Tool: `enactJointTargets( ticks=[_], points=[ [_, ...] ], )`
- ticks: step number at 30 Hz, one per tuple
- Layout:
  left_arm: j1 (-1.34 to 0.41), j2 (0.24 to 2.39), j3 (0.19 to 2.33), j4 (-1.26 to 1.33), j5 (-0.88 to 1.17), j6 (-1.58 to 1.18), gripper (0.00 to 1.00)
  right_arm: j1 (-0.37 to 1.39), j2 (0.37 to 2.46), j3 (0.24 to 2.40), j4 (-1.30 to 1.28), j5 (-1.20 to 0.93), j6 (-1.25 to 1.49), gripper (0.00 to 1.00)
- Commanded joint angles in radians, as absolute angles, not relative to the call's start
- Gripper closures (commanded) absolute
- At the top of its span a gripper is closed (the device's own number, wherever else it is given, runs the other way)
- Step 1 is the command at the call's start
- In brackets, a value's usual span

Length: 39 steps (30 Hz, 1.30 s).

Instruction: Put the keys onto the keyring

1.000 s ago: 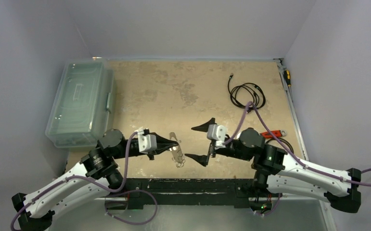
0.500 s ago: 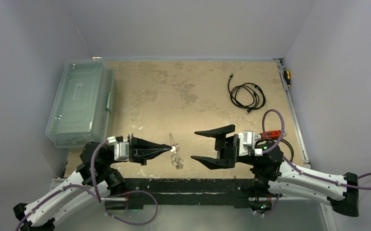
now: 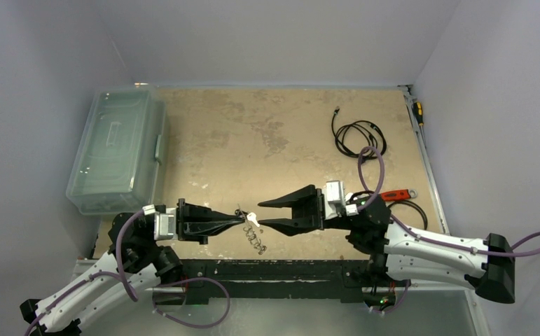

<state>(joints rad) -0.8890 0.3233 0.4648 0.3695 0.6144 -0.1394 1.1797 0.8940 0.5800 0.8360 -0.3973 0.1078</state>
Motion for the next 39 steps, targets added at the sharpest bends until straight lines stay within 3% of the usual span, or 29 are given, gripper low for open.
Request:
enactJointTargets(
  ticks=[1, 25, 33, 35, 39],
  points=[
    [-0.881, 0.309, 0.463, 0.432, 0.611, -0.16, 1.0, 1.183, 0.944, 0.655, 0.921, -0.456, 0.15, 0.63],
    [-0.868, 0.302, 0.457, 0.442, 0.607, -0.171, 1.0, 1.183, 1.036, 0.683, 0.977, -0.49, 0.173, 0.71],
    [-0.861, 0.31, 0.455, 0.457, 0.618, -0.178, 1.0, 1.183, 1.073, 0.7, 0.987, -0.514, 0.175, 0.88],
    [-0.858, 0.312, 0.455, 0.453, 0.618, -0.178, 1.0, 1.183, 1.077, 0.703, 0.991, -0.516, 0.175, 1.0],
    [-0.856, 0.312, 0.459, 0.44, 0.614, -0.173, 1.0, 1.183, 1.073, 0.724, 0.942, -0.535, 0.174, 1.0]
  ],
)
